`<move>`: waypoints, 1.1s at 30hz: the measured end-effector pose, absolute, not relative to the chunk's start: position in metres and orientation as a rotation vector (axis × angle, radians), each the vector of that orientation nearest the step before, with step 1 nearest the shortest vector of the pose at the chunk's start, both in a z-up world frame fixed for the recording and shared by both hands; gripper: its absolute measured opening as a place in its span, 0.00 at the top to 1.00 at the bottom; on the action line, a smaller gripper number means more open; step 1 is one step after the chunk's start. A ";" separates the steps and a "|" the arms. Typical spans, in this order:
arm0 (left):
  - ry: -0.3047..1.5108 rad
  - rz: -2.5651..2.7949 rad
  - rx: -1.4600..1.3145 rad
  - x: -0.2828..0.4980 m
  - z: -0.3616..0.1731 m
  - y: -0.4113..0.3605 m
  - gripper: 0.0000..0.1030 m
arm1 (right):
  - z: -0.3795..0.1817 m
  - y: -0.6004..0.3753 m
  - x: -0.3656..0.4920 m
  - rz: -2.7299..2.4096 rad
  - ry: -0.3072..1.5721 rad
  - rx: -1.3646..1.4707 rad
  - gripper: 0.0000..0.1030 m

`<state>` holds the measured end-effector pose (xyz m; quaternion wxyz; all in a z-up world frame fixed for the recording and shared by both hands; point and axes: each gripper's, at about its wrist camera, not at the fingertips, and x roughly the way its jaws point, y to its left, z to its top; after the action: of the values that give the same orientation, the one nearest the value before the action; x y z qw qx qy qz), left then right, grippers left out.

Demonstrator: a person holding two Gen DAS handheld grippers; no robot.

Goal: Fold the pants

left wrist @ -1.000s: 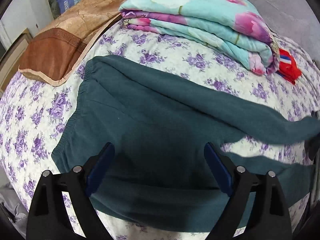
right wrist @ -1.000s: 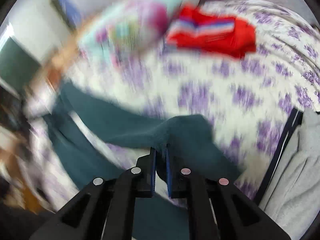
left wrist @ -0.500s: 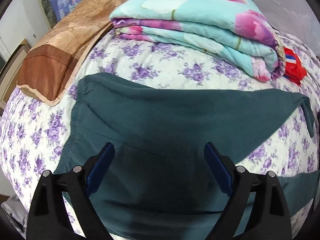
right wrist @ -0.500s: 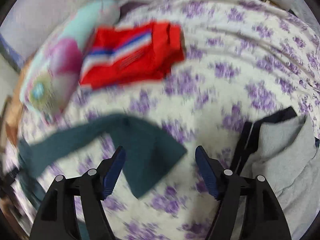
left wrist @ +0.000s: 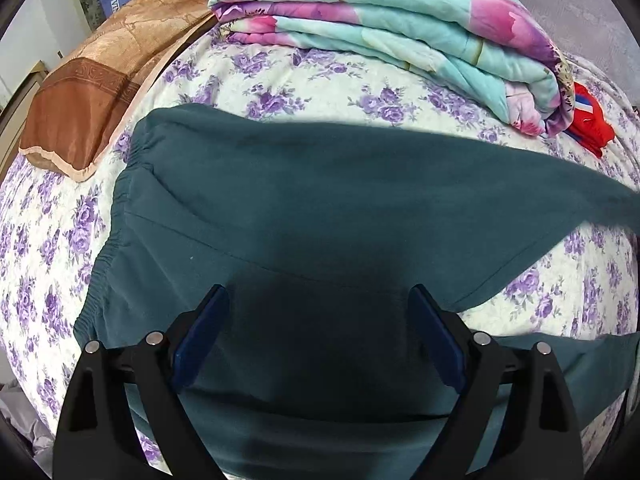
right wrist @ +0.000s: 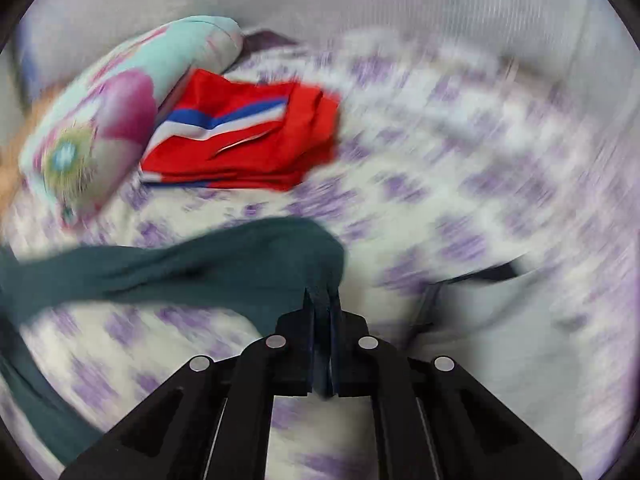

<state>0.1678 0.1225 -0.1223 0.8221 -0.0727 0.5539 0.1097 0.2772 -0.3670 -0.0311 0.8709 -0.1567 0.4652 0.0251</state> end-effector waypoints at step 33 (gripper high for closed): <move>1.243 0.269 -0.140 0.158 -0.136 0.135 0.14 | -0.055 -0.416 0.282 0.087 1.024 0.493 0.97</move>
<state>0.1577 0.1347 -0.1362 0.8022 -0.0653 0.5800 0.1254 0.2821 -0.4162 -0.0546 0.8420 0.2334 0.4846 0.0413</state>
